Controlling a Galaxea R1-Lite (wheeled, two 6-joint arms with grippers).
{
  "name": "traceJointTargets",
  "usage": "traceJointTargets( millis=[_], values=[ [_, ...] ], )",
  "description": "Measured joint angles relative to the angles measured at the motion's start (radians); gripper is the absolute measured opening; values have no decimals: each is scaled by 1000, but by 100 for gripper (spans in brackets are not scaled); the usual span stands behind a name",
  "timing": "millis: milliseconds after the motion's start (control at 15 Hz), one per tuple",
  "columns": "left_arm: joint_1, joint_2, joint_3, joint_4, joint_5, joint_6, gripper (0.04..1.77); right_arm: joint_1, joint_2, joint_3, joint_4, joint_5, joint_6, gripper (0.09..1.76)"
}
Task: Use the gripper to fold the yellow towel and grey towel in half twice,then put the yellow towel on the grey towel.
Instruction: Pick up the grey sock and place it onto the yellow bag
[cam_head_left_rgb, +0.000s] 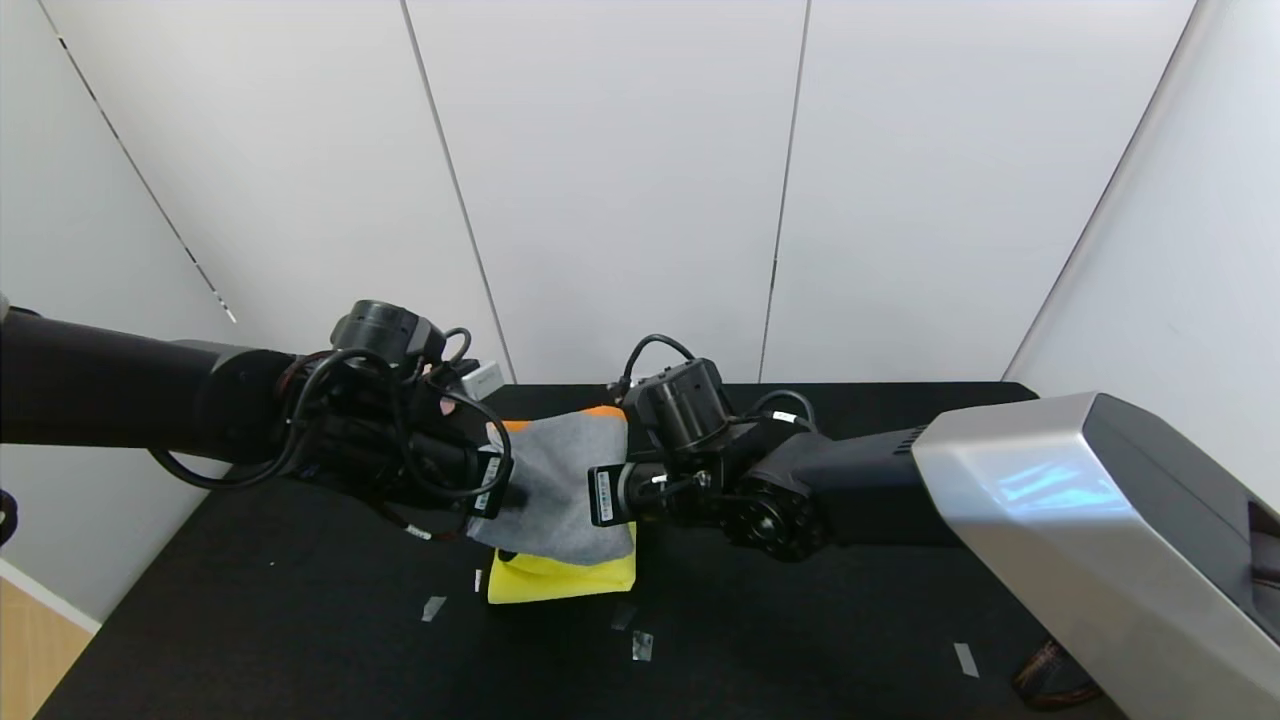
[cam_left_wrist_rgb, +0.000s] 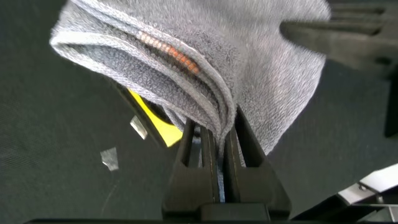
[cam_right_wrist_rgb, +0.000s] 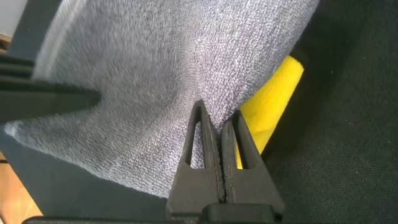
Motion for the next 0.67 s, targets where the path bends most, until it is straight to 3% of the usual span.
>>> traceJointTargets(
  millis=[333,667],
  values=[
    [0,9,10,-1,0,-2,18,1,4,5,0,-1,0,12],
    [3,11,32,0,-3,-11,89,0,18,20,0,-3,0,86]
  ],
)
